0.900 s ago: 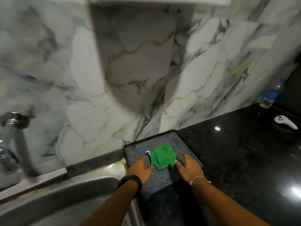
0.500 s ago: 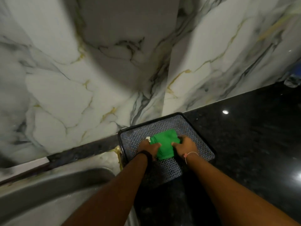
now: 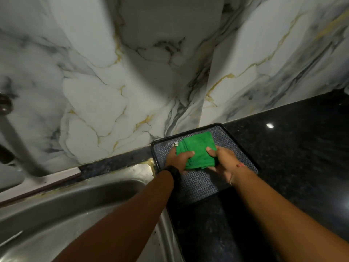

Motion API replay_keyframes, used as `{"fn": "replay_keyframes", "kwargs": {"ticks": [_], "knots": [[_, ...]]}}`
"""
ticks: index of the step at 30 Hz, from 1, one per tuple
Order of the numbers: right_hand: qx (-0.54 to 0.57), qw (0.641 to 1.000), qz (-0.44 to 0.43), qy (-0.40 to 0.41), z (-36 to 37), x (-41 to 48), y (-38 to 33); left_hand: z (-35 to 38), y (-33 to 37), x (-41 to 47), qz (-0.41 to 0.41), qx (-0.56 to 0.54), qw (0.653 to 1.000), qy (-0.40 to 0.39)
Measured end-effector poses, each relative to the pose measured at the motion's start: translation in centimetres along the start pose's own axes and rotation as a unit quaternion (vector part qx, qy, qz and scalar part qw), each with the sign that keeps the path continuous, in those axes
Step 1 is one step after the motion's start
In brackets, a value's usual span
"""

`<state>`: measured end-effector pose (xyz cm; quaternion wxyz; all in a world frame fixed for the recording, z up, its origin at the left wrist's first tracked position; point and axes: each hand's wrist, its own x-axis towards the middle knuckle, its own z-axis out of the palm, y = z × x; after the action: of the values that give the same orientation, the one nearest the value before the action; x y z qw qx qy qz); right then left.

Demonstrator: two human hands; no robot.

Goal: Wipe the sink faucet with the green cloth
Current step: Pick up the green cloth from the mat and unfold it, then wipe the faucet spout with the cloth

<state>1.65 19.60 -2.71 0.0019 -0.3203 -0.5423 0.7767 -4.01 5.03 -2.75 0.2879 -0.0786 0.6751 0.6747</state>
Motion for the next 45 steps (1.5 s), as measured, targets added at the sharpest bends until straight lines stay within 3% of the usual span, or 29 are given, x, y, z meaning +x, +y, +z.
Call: {"fn": "replay_keyframes", "kwargs": {"ticks": [4, 9, 11, 13, 15, 18, 19, 21, 25, 27, 29, 30, 32, 34, 35, 37, 39, 41, 42, 43, 44, 45], "knots": [[0.094, 0.991, -0.042, -0.084, 3.5, -6.5, -1.4, -3.9, 2.7, -6.6, -0.020, -0.093, 0.994, -0.058], [0.044, 0.984, -0.072, -0.158, 10.8, -14.5, 0.0, -11.6, 3.0, -15.0, 0.041, -0.125, 0.990, -0.052], [0.017, 0.983, -0.079, -0.163, 14.3, -17.1, 1.4, -15.4, 2.8, -18.3, 0.070, -0.085, 0.994, -0.028], [-0.034, 0.988, -0.095, -0.117, 17.8, -19.3, 2.4, -19.5, 3.4, -21.1, 0.134, 0.064, 0.987, 0.063], [-0.084, 0.987, -0.133, -0.045, 21.0, -20.7, 2.5, -23.9, 5.7, -23.3, 0.206, 0.261, 0.928, 0.171], [-0.178, 0.950, -0.256, 0.028, 26.5, -22.8, 0.6, -30.5, 11.9, -25.6, 0.377, 0.438, 0.770, 0.270], [-0.250, 0.914, -0.315, 0.043, 28.0, -23.3, -0.5, -32.3, 14.3, -25.9, 0.430, 0.487, 0.700, 0.297], [-0.374, 0.811, -0.447, 0.043, 31.2, -23.8, -3.1, -35.7, 19.7, -26.0, 0.496, 0.573, 0.558, 0.339], [-0.572, 0.555, -0.604, 0.018, 39.0, -22.3, -7.7, -41.3, 30.1, -24.3, 0.493, 0.716, 0.342, 0.358], [-0.635, 0.444, -0.632, 0.008, 42.4, -20.8, -8.6, -43.6, 33.6, -22.7, 0.477, 0.765, 0.266, 0.342], [-0.692, 0.355, -0.628, -0.025, 45.1, -18.9, -8.7, -46.1, 35.6, -20.5, 0.470, 0.795, 0.220, 0.314], [-0.714, 0.326, -0.618, -0.049, 46.2, -17.8, -8.5, -47.3, 36.1, -19.3, 0.472, 0.802, 0.206, 0.304], [-0.733, 0.306, -0.604, -0.070, 47.3, -15.8, -8.2, -49.0, 36.6, -17.2, 0.496, 0.795, 0.174, 0.302], [-0.719, 0.327, -0.609, -0.077, 47.4, -13.9, -8.2, -49.9, 36.9, -15.2, 0.532, 0.773, 0.145, 0.313], [-0.696, 0.360, -0.617, -0.079, 47.2, -12.9, -8.0, -50.3, 37.1, -14.4, 0.547, 0.763, 0.132, 0.318], [-0.614, 0.490, -0.615, -0.065, 45.9, -11.2, -6.7, -50.7, 37.4, -13.1, 0.575, 0.742, 0.107, 0.328], [-0.471, 0.677, -0.562, -0.061, 44.9, -10.4, -4.5, -50.9, 37.2, -12.5, 0.593, 0.727, 0.100, 0.331], [-0.275, 0.850, -0.442, -0.084, 45.0, -10.2, -2.4, -51.1, 37.3, -12.5, 0.605, 0.718, 0.106, 0.327], [-0.165, 0.917, -0.351, -0.097, 45.4, -9.8, -1.6, -51.1, 37.4, -12.5, 0.609, 0.717, 0.108, 0.322], [-0.070, 0.961, -0.240, -0.115, 45.7, -9.4, -1.0, -51.0, 37.4, -12.5, 0.610, 0.716, 0.106, 0.321], [0.006, 0.980, -0.128, -0.150, 46.1, -9.3, -0.4, -50.9, 37.3, -12.6, 0.612, 0.714, 0.103, 0.324], [0.074, 0.977, -0.023, -0.200, 46.7, -9.3, 0.0, -50.9, 37.4, -12.6, 0.611, 0.713, 0.100, 0.329]]}}
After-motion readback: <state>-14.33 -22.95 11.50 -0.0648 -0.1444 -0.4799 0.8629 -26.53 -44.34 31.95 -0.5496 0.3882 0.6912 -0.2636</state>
